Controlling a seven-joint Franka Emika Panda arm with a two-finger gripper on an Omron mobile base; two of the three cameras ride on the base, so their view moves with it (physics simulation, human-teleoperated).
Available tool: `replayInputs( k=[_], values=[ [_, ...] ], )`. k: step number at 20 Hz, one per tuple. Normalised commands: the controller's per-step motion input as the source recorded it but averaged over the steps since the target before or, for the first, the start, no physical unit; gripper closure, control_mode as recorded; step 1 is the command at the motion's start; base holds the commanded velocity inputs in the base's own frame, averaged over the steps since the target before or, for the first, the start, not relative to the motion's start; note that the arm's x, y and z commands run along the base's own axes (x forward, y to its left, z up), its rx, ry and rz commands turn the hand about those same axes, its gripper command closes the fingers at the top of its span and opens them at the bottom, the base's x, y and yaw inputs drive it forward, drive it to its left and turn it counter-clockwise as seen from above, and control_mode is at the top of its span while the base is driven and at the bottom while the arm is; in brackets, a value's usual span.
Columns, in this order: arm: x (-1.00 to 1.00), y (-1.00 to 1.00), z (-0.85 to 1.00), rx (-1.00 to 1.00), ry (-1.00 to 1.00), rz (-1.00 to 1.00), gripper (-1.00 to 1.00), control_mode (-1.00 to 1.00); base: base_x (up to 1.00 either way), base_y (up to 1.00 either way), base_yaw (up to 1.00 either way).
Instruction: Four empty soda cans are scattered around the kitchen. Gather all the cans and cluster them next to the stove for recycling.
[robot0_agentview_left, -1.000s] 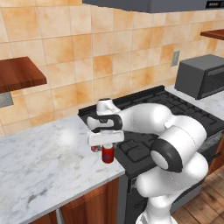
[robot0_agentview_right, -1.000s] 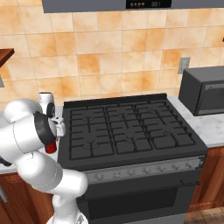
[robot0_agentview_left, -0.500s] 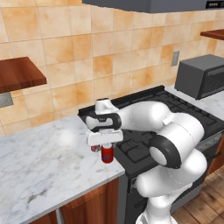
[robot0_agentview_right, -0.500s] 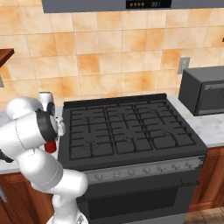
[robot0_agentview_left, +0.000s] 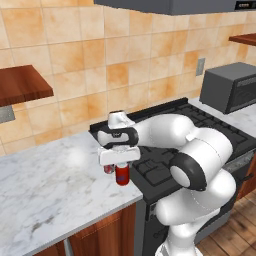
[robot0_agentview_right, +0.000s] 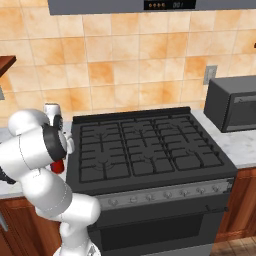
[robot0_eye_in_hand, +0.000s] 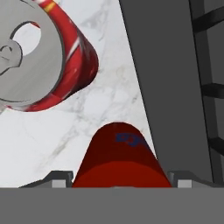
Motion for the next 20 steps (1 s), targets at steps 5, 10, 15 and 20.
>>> replayInputs(
  k=[5, 10, 15, 20],
  values=[
    [0.00, 0.00, 0.00, 0.00, 0.00, 0.00, -1.00, -1.00, 0.00, 0.00, 0.00],
    [0.04, -0.08, 0.00, 0.00, 0.01, 0.00, -1.00, -1.00, 0.00, 0.00, 0.00],
    [0.11, -0.13, 0.02, 0.00, 0.00, 0.00, -1.00, -1.00, 0.00, 0.00, 0.00],
    [0.04, -0.05, 0.29, 0.00, 0.01, 0.05, -1.00, -1.00, 0.00, 0.00, 0.00]
  ],
)
